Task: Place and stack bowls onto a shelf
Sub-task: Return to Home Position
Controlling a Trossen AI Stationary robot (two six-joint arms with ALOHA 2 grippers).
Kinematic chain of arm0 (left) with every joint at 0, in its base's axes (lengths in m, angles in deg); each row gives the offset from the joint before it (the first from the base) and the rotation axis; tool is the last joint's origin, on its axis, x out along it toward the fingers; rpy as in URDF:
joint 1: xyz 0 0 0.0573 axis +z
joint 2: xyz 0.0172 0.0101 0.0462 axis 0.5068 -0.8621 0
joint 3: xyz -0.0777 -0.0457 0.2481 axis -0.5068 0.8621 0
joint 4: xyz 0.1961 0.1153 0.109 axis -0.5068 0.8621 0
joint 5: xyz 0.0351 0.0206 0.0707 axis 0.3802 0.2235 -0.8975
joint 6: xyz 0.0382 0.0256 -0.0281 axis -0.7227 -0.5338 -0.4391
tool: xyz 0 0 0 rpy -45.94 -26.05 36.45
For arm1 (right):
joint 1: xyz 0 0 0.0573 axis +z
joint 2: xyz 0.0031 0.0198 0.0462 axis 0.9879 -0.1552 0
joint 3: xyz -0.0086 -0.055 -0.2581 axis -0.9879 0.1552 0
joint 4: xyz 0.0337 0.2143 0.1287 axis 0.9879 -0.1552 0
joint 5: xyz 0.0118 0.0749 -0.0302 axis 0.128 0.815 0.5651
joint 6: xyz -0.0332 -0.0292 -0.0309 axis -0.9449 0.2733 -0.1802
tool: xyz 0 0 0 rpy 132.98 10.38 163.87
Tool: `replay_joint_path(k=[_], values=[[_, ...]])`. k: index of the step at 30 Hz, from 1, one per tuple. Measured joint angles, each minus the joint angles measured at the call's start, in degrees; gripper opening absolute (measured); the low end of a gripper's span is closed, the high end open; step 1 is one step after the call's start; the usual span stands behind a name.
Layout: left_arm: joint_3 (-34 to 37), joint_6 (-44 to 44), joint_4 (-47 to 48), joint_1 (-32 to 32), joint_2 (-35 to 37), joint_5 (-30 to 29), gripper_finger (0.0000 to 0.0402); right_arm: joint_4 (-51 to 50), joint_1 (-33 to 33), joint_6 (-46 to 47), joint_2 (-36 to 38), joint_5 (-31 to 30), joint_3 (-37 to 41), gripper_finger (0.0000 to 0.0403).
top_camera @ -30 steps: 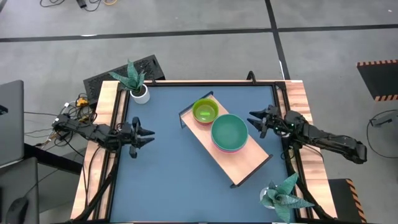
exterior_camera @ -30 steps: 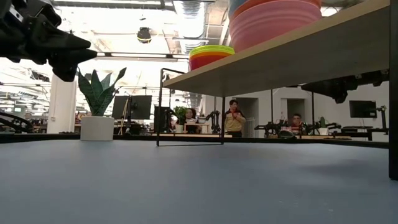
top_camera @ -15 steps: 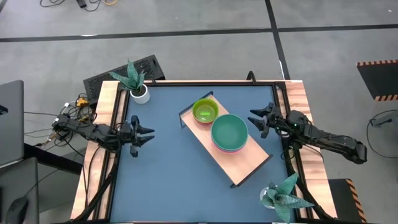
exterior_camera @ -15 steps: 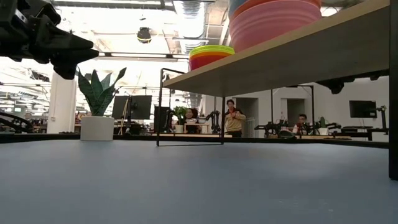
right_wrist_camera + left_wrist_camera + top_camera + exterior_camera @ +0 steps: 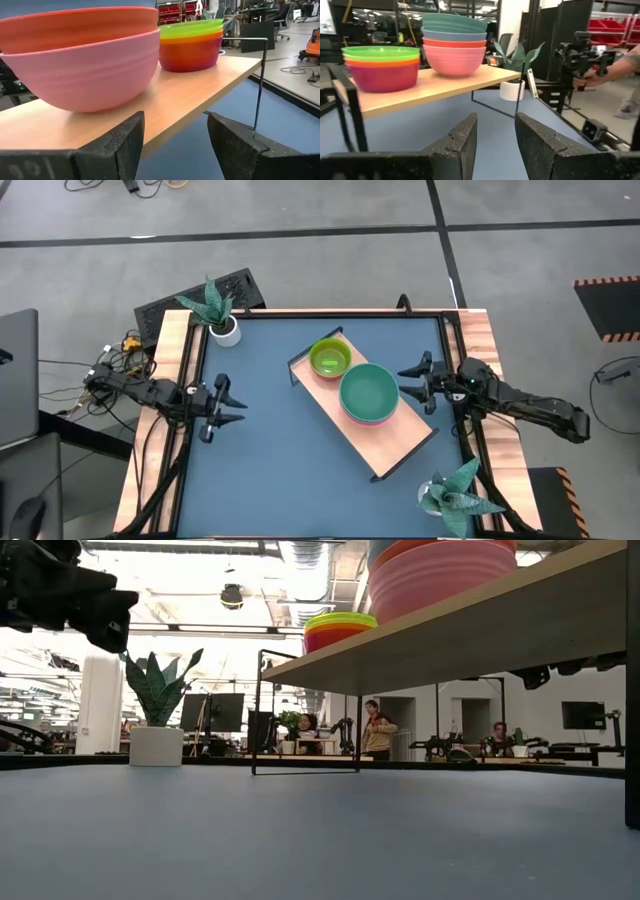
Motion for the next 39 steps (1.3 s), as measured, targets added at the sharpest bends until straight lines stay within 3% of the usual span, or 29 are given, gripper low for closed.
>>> replay_joint_path(k=[12, 39], values=[[0.1, 8.4, 2.8, 0.0, 0.0, -0.6, 0.0119, -0.1, 0.0, 0.2, 0.0, 0.0, 0.0, 0.0245], [0.2, 7.5, 2.8, 0.0, 0.0, -0.6, 0.0119, -0.2, 0.0, 0.2, 0.0, -0.1, 0.0, 0.0245]])
